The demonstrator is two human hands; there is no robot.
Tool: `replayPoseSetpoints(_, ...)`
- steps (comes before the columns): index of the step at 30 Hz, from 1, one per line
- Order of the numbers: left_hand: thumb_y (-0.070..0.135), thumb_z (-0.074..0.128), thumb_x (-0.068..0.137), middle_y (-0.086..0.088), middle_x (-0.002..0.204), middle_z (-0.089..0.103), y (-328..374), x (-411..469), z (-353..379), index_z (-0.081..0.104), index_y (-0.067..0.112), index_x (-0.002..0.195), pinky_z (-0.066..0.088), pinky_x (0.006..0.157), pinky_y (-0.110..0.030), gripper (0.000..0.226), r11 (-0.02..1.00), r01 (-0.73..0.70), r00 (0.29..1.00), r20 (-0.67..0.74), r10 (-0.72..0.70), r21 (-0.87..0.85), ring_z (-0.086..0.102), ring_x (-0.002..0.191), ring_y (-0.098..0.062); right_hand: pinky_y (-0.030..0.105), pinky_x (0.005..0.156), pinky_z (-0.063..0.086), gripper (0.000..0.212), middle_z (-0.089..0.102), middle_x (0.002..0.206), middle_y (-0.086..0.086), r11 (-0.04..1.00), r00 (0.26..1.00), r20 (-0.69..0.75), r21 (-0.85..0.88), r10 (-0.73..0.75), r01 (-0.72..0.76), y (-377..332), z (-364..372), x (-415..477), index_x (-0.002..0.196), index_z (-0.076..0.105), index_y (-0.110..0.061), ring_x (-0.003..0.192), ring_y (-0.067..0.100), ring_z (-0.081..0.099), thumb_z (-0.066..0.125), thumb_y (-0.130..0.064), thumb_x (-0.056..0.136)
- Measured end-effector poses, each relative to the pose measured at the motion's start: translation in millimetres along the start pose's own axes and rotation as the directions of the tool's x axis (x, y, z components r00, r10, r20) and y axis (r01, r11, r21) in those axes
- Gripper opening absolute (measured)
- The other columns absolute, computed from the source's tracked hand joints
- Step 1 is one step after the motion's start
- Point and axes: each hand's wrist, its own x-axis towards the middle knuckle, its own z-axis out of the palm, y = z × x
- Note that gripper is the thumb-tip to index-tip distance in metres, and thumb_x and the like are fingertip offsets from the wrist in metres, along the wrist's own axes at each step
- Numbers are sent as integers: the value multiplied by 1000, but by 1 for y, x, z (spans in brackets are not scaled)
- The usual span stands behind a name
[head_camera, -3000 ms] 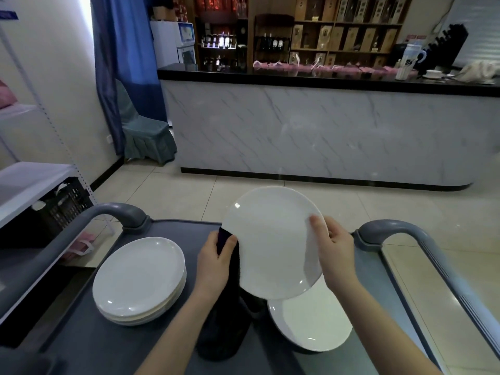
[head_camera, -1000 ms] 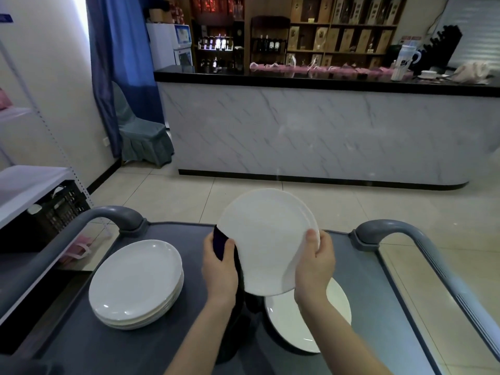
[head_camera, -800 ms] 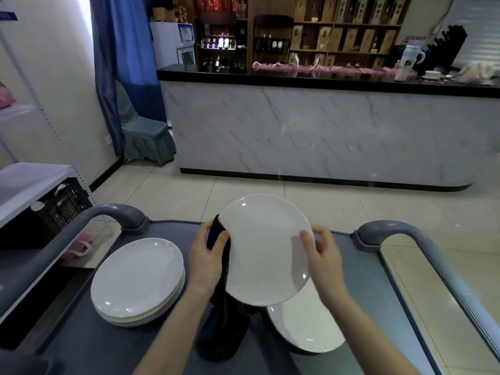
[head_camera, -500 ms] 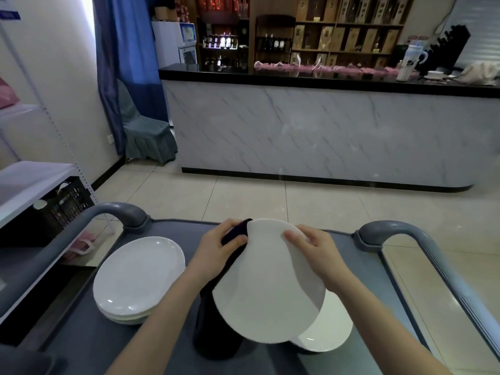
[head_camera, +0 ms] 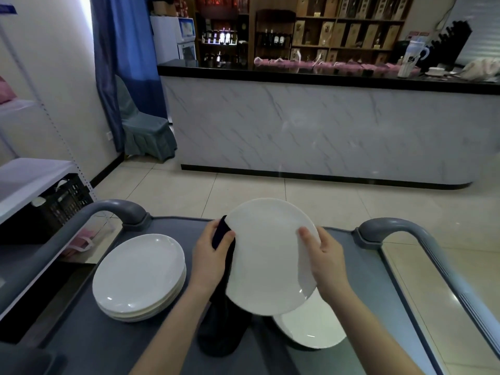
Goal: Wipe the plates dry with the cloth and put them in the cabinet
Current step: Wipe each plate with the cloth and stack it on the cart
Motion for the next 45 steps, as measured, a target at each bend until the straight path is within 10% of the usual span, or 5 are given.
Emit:
replayPoseSetpoints(6, 22, 66, 92, 19, 97, 72, 8, 8, -3, 65, 37, 105, 49, 76, -13, 20, 999, -19, 979, 201, 13, 27, 66, 91, 0, 28, 58, 39, 29, 56, 65, 1, 989, 977, 214, -140, -19, 50, -13, -9, 18, 78, 65, -9, 60, 12, 51, 63, -32, 96)
replayPoseSetpoints(15, 25, 58, 98, 18, 109, 62, -5, -37, 46, 52, 29, 121, 44, 91, -31, 24, 924, 234, 889, -318, -329, -302, 59, 105, -11, 24, 60, 45, 24, 66, 75, -11, 943, 880, -398, 300, 259, -142, 5, 55, -23, 83, 61, -28, 69, 3, 61, 49, -39, 100)
replayPoseSetpoints(27, 16, 64, 94, 15, 96, 73, 16, 13, -20, 67, 41, 102, 48, 75, -11, 27, 999, -48, 955, 293, 39, 23, 67, 90, -1, 31, 75, 56, 16, 75, 94, -4, 986, 891, 442, -162, 103, -33, -9, -9, 24, 96, 73, -29, 84, 15, 71, 63, -41, 95)
replayPoseSetpoints(39, 29, 61, 95, 17, 101, 64, -9, -25, 32, 53, 36, 108, 43, 76, -23, 17, 964, 211, 915, -314, -253, -162, 59, 95, 0, 16, 52, 44, 32, 59, 61, -13, 938, 913, -325, 317, 248, -142, 5, 48, -11, 73, 63, -15, 55, 3, 53, 56, -31, 99)
replayPoseSetpoints(45, 24, 61, 95, 17, 99, 67, -6, -6, 15, 57, 31, 108, 44, 78, -22, 15, 990, 117, 978, -167, -128, -77, 61, 96, -1, 27, 61, 52, 27, 68, 70, -8, 977, 972, -192, 185, 139, -103, 13, 25, -3, 77, 68, -20, 64, 9, 62, 57, -31, 98)
